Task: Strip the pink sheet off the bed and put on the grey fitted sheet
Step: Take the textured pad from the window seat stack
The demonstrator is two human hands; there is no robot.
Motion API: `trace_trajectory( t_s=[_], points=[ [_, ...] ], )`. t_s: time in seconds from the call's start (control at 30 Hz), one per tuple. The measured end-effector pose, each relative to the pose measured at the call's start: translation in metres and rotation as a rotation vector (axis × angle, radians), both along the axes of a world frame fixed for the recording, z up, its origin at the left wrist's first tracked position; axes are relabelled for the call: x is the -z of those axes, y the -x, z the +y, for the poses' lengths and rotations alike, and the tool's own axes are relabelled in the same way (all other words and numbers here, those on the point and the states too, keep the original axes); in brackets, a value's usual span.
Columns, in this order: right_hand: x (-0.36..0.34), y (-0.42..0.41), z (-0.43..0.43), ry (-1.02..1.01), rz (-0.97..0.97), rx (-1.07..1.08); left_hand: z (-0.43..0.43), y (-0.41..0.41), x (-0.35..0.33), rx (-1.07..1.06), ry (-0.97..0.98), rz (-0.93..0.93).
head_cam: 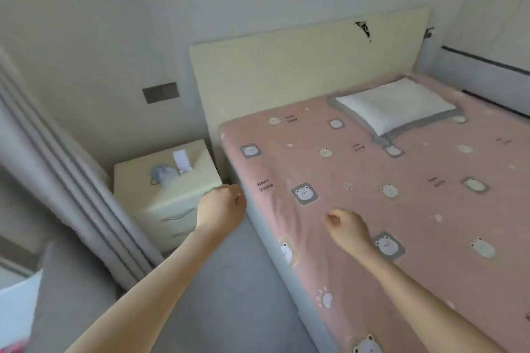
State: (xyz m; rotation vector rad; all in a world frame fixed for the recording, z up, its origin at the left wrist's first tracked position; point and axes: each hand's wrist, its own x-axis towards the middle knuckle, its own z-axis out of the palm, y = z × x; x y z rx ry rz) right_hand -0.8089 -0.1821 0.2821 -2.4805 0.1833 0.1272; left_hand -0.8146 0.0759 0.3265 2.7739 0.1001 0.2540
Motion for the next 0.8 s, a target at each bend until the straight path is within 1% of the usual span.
trace_trajectory(
  t_s=[0.13,0.27,0.43,0.63,0.8],
  points=[
    [0.005,-0.058,-0.029,-0.012,0.026,0.107,-0.024,-0.093,0.006,0.127,0.009,-0.029],
    [0.020,-0.131,-0.040,-0.033,0.052,0.198,-0.039,-0.194,0.020,0.211,-0.014,-0.010],
    [0.045,-0.235,-0.044,-0.057,0.060,0.377,-0.039,-0.333,0.050,0.369,-0.006,0.117],
    [0.078,-0.318,-0.057,-0.072,0.210,0.523,-0.044,-0.470,0.088,0.515,-0.077,0.224],
    [0.113,-0.385,-0.075,-0.039,0.299,0.538,-0.067,-0.551,0.134,0.585,-0.079,0.306]
  ],
)
